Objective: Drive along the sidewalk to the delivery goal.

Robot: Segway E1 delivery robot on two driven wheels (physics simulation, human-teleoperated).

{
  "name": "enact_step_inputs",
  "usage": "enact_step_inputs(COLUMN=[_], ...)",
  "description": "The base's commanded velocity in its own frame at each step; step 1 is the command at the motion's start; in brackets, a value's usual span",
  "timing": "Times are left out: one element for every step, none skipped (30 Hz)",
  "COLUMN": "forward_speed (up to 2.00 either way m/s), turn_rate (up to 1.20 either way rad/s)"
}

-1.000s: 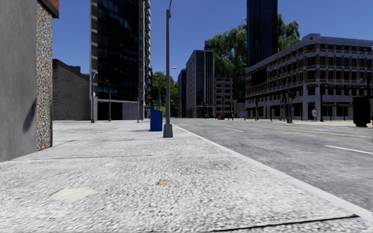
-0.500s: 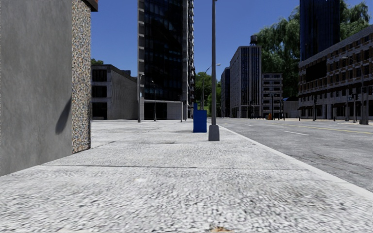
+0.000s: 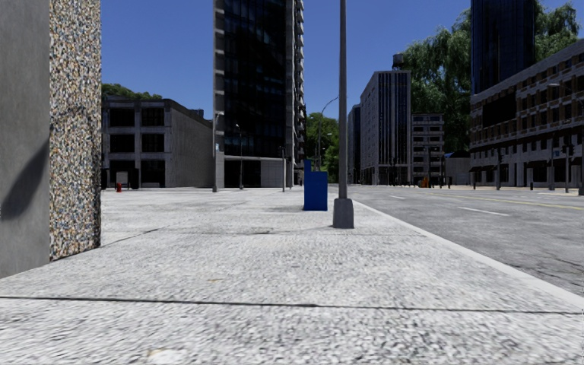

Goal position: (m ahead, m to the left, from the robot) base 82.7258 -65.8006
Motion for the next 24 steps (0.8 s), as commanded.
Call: enact_step_inputs(forward_speed=[2.0, 2.0, 2.0, 2.0, 2.0, 2.0, 2.0, 2.0, 2.0, 2.0, 2.0, 2.0, 2.0, 2.0, 2.0, 2.0, 2.0, 2.0, 2.0, 2.0, 2.0, 2.0, 2.0, 2.0], turn_rate=[0.0, 0.0, 0.0, 0.0, 0.0, 0.0, 0.11, 0.38, 0.38, 0.62, 0.81, 0.91, 0.94, 0.89, 0.45, 0.45, 0.35, 0.29, 0.16, 0.09, 0.07, 0.07, 0.06, 0.06])
